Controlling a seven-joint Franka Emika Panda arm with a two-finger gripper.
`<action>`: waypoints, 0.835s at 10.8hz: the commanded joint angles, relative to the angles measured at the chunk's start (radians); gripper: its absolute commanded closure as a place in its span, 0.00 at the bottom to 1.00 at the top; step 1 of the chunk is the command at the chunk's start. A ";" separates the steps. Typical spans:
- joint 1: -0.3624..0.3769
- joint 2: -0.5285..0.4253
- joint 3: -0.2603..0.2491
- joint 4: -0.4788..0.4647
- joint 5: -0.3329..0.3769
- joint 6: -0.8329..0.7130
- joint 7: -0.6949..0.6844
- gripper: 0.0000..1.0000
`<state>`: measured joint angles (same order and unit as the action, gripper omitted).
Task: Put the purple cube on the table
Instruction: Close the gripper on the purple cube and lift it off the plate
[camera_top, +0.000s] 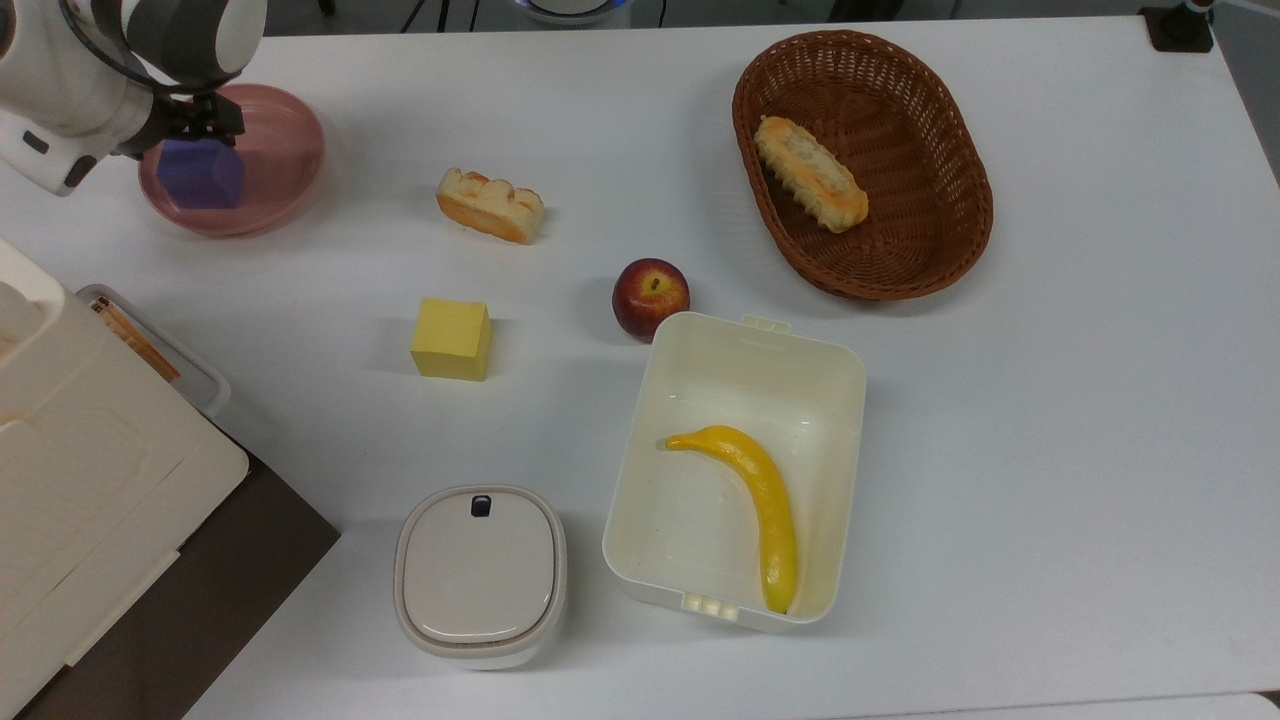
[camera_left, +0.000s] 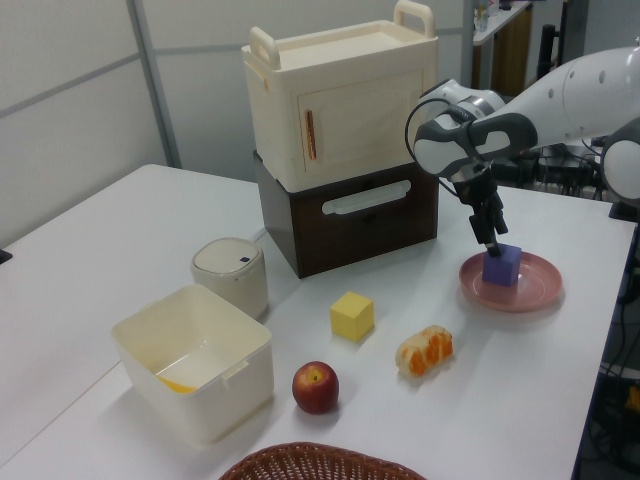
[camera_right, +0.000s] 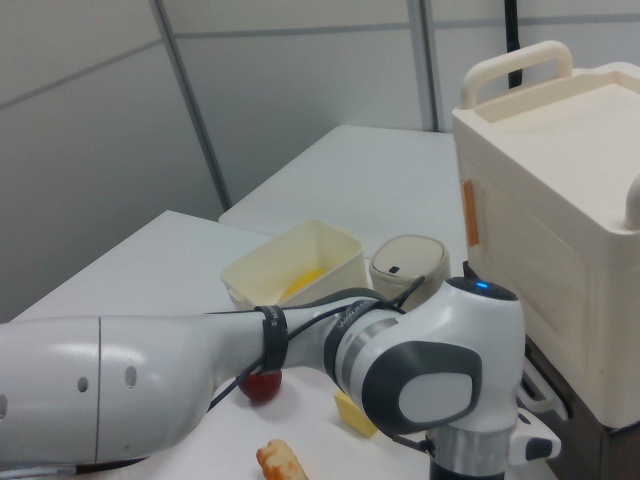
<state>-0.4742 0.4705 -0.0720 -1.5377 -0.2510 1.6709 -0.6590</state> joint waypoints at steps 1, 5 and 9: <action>-0.007 0.013 -0.005 -0.010 -0.014 0.055 0.071 0.00; -0.020 0.013 -0.003 -0.024 -0.057 0.056 0.071 0.42; -0.017 0.013 -0.003 -0.031 -0.056 0.055 0.073 0.71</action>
<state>-0.4963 0.4939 -0.0732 -1.5356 -0.2919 1.7055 -0.6061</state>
